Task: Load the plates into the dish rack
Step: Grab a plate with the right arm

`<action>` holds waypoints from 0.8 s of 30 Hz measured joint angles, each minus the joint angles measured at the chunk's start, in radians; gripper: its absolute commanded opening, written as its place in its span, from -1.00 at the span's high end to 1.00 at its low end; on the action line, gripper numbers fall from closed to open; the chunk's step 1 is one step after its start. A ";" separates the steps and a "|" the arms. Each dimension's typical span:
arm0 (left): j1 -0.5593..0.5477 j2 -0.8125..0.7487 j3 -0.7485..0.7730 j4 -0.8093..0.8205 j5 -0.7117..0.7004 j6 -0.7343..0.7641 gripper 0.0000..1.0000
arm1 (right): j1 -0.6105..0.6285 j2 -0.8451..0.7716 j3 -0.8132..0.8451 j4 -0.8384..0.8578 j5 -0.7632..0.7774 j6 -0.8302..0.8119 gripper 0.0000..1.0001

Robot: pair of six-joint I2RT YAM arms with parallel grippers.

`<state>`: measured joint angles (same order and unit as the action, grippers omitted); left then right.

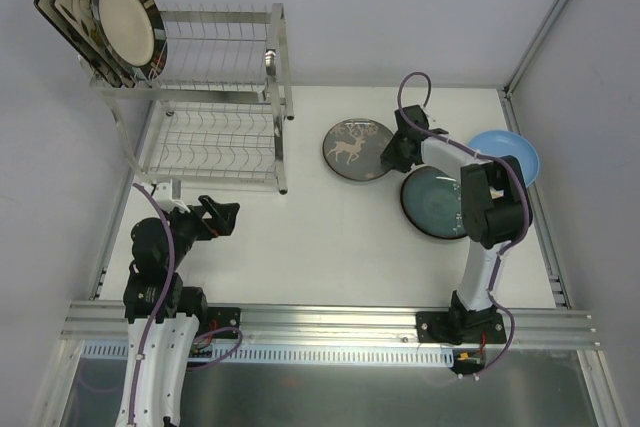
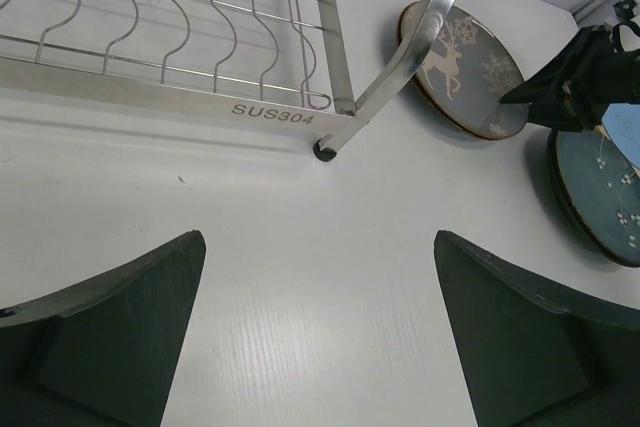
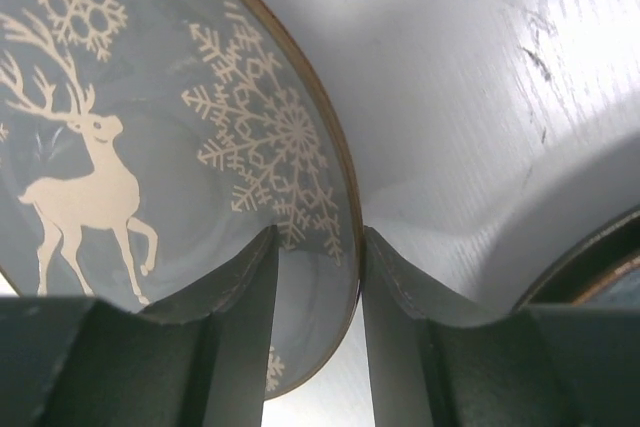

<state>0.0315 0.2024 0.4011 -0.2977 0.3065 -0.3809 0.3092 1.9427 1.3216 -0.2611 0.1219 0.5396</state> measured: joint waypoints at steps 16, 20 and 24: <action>-0.020 0.007 0.000 0.000 0.000 0.003 -0.98 | 0.000 -0.101 -0.049 -0.076 0.031 -0.006 0.70; -0.020 -0.005 0.000 0.000 0.000 0.006 -0.98 | -0.006 -0.103 -0.049 -0.078 0.008 -0.007 0.84; -0.020 -0.006 0.000 0.000 0.000 0.006 -0.98 | -0.009 -0.109 -0.040 -0.092 -0.017 -0.031 0.99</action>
<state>0.0116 0.1963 0.4011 -0.2977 0.3061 -0.3748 0.3004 1.8339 1.2816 -0.3531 0.1051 0.5091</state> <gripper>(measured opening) 0.991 0.284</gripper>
